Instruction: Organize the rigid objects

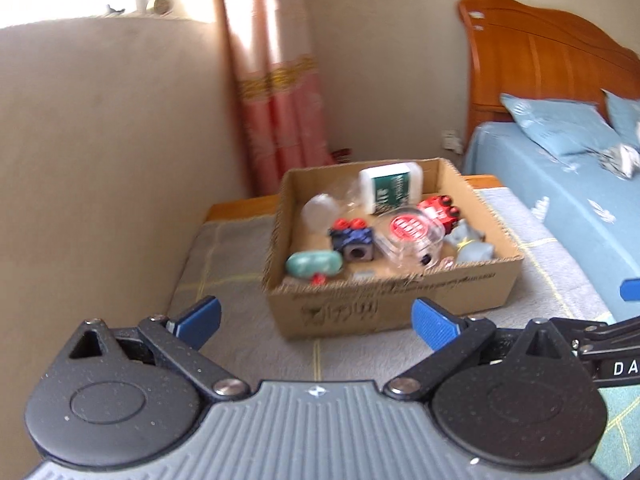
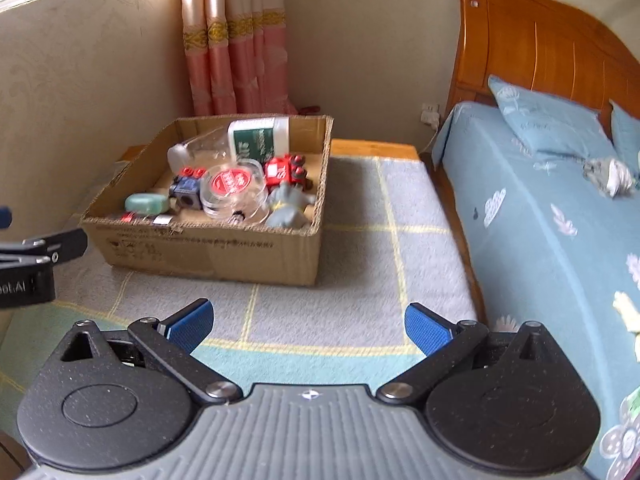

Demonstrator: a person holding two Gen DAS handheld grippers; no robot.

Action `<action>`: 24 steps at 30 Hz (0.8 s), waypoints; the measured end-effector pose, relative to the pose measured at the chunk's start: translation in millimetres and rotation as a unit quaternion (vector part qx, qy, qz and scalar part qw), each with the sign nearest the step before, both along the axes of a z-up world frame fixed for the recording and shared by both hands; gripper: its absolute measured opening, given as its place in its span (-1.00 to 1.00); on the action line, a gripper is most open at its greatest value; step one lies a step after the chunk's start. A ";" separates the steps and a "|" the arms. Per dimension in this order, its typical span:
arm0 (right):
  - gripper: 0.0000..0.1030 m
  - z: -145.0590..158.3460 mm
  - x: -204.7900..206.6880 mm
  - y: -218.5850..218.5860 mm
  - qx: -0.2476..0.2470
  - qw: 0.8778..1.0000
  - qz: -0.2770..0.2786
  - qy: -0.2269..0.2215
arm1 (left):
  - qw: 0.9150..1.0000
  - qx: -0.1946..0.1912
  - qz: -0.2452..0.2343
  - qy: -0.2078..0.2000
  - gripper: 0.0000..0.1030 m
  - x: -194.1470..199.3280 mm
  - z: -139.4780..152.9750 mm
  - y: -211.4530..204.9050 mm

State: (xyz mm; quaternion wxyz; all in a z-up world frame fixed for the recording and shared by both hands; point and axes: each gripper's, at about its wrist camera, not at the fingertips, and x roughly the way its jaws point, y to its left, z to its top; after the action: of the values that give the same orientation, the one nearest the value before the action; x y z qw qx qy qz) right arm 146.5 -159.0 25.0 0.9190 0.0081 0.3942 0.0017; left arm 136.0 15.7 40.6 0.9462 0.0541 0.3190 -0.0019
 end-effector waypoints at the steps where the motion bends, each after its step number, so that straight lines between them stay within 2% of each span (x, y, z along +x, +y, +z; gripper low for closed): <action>1: 1.00 -1.5 -2.7 1.2 0.001 1.000 0.001 0.003 | 1.000 -0.011 0.009 0.004 0.97 -8.1 -3.8 2.6; 4: 1.00 -0.3 -14.2 5.2 -0.006 1.000 0.001 -0.001 | 0.999 -0.037 0.018 0.034 0.97 -19.2 -11.3 2.1; 7: 1.00 4.2 -25.3 6.2 -0.009 1.000 0.000 -0.011 | 0.998 -0.027 0.029 0.049 0.97 -28.0 -12.2 -1.5; 17: 1.00 13.1 -48.3 5.5 0.000 1.000 0.000 -0.025 | 1.000 -0.008 0.016 0.020 0.97 -54.2 -0.1 -10.6; 24: 1.00 13.8 -52.0 7.5 -0.001 1.000 0.003 -0.027 | 1.000 -0.012 0.023 0.016 0.97 -59.6 1.3 -8.0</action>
State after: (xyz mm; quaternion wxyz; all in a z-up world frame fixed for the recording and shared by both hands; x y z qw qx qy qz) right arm 94.6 -151.5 38.7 0.9294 0.0059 0.3690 0.0037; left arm 76.5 7.7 41.9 0.9413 0.0351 0.3353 0.0154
